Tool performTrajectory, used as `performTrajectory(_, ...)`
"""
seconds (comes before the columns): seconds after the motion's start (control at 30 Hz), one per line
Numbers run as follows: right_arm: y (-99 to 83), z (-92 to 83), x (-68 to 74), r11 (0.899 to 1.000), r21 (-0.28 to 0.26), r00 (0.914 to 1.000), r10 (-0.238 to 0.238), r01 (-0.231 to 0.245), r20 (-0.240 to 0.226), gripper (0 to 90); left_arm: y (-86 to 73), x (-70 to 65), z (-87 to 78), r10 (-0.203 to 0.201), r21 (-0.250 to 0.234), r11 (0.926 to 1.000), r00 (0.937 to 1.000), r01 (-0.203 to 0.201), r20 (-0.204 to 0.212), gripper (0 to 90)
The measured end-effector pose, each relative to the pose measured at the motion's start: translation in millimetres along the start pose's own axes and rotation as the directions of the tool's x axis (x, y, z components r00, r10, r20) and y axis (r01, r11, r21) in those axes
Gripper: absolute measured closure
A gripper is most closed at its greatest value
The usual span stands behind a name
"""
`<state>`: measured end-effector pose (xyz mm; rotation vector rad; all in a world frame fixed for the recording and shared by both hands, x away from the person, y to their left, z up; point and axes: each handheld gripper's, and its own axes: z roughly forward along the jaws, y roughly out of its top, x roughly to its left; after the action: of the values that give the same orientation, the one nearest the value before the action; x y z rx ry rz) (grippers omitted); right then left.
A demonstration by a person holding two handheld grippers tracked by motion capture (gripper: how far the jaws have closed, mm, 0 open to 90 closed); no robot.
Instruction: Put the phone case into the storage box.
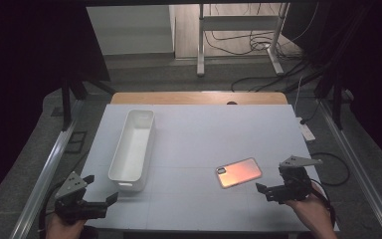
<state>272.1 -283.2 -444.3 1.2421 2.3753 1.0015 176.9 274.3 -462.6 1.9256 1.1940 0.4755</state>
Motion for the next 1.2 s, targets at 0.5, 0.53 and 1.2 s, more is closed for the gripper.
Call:
performTrajectory(0.5, 14.3, 14.1, 6.5, 1.0, 0.011, 0.9995, -0.029, 0.029, -0.013, 0.0, 0.1, -1.1, 0.2, 0.014, 0.001, 0.9999, 0.9999, -0.014, 0.008, 0.7)
performTrajectory(0.53, 14.3, 14.1, 6.5, 1.0, 0.011, 0.9995, -0.029, 0.029, -0.013, 0.0, 0.1, -1.1, 0.2, 0.014, 0.001, 0.9999, 0.9999, -0.014, 0.008, 0.7)
performTrajectory(1.2, 31.4, 38.6, 16.8, 0.997, 0.047, 0.997, -0.05, 0.053, -0.059, 0.0, -0.4, -1.8, -0.4, 0.026, -0.005, 0.9997, 0.9996, -0.026, 0.011, 0.6)
